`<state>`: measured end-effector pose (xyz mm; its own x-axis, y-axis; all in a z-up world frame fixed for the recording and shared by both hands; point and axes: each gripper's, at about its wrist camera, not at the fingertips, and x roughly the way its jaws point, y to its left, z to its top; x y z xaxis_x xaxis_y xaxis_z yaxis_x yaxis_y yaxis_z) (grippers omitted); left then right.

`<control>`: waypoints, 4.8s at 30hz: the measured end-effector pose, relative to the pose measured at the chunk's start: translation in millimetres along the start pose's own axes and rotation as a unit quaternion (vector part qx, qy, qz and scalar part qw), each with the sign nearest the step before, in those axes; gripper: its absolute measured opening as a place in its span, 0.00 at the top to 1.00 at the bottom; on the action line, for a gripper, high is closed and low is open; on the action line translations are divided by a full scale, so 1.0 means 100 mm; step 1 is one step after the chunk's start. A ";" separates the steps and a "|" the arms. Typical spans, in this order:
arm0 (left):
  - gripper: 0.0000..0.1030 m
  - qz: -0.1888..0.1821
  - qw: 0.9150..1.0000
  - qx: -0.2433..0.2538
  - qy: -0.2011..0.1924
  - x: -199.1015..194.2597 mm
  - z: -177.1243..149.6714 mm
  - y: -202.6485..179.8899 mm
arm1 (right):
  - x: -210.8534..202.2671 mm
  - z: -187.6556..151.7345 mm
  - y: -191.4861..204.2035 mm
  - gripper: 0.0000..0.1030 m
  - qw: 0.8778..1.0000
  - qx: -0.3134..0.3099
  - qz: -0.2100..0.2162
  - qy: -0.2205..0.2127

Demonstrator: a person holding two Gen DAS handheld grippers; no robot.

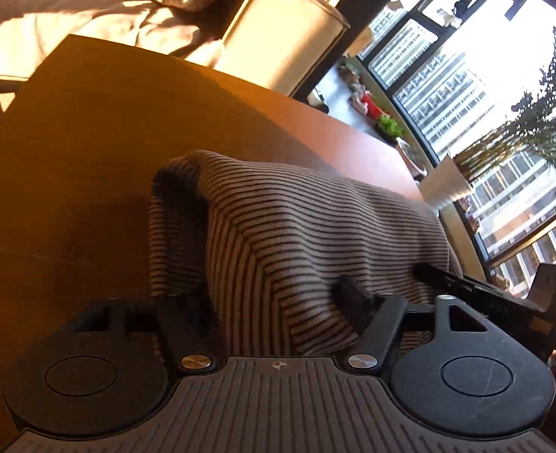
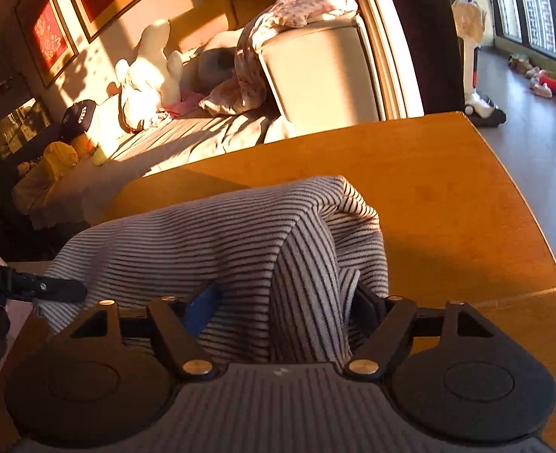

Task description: Fold clothes

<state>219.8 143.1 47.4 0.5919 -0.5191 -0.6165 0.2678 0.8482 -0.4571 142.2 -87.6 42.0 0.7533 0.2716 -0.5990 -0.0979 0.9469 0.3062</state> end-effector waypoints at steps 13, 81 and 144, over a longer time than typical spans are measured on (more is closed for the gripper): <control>0.67 -0.026 1.000 0.012 0.000 -0.07 0.04 -0.26 | -0.14 0.35 -0.07 0.75 0.999 -0.005 0.024 -0.029; 0.19 -0.025 0.999 -0.013 -0.015 -0.02 -0.64 -0.56 | 0.28 0.14 0.36 0.00 0.969 -0.219 -0.110 0.001; 0.44 -0.005 0.999 0.026 -0.027 0.36 -0.62 -0.65 | -0.71 -0.78 0.46 0.39 0.990 -0.141 -0.024 -0.013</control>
<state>176.3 62.9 15.3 0.6288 -0.5224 -0.5760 0.3124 0.8480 -0.4281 33.6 -49.7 41.5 0.7778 0.2242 -0.5871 -0.2359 0.9701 0.0578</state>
